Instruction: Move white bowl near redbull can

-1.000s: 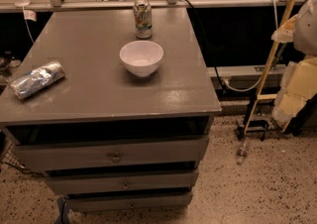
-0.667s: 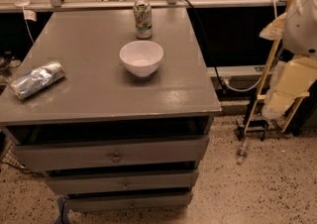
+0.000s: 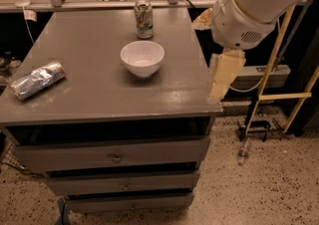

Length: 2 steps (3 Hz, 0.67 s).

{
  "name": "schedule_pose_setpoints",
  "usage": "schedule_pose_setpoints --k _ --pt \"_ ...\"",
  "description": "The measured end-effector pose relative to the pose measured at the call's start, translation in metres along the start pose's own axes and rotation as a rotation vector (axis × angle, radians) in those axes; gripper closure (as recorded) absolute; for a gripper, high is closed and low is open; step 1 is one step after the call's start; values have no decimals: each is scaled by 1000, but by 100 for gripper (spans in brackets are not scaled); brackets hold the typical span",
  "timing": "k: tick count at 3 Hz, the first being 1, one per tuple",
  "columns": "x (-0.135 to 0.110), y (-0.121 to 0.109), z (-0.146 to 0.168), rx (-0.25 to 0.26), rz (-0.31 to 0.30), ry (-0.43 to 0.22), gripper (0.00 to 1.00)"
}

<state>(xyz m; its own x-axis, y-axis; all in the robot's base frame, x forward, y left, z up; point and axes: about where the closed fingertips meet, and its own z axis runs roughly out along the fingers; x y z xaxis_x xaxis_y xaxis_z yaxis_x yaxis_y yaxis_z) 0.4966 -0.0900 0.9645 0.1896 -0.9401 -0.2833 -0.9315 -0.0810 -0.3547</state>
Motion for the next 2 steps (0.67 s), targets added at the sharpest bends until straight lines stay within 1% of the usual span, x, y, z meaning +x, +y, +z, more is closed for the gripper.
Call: schedule_pose_setpoints --k 1,2 --pt "0 0 0 0 0 0 0" --pt "-13 -28 37 -12 -108 -18 0"
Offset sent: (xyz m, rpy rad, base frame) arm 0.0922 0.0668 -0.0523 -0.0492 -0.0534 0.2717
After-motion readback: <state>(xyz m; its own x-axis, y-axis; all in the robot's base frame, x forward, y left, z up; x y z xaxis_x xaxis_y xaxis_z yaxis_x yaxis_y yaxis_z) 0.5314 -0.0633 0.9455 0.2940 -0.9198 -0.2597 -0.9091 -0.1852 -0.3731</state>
